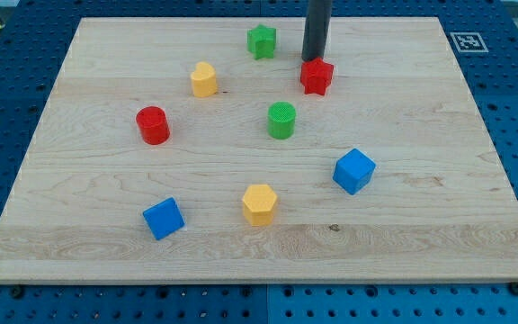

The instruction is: Push the red star at the bottom right of the board

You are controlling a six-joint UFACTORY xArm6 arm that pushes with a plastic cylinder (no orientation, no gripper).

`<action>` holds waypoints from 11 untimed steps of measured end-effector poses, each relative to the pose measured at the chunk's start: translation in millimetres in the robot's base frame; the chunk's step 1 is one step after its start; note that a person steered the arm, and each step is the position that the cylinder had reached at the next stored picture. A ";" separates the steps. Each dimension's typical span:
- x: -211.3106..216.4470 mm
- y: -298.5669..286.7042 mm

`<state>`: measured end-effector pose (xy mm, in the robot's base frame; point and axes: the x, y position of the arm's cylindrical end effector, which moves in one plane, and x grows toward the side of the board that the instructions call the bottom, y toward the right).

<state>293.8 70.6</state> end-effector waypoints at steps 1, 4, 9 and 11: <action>40.2 -0.7; 153.7 57.8; 287.1 115.6; 288.7 39.1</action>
